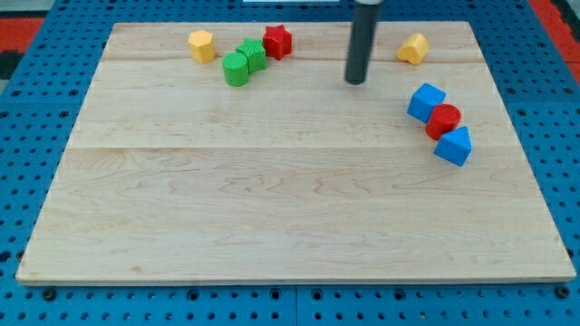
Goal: Move blue cube at center of the board
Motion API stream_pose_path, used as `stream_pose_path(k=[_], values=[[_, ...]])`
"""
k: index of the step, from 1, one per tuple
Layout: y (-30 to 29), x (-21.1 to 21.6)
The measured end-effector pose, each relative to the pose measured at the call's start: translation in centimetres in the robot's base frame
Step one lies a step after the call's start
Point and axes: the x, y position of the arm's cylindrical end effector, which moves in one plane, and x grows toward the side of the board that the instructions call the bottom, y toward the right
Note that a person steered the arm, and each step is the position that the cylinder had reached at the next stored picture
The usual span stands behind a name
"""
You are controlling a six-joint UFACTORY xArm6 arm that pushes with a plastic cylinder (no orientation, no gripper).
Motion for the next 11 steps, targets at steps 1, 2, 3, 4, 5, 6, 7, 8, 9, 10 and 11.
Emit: stream_pose_path(k=[1, 2, 3, 4, 5, 6, 7, 8, 9, 10, 11], values=[[-3.1, -0.3], [-5.8, -3.6], [-8.3, -5.3], [0.2, -4.3], [9.4, -1.1], [15.4, 0.2], [15.7, 3.0], [11.2, 5.7], [5.6, 7.3], [5.3, 10.4], [2.8, 13.2]])
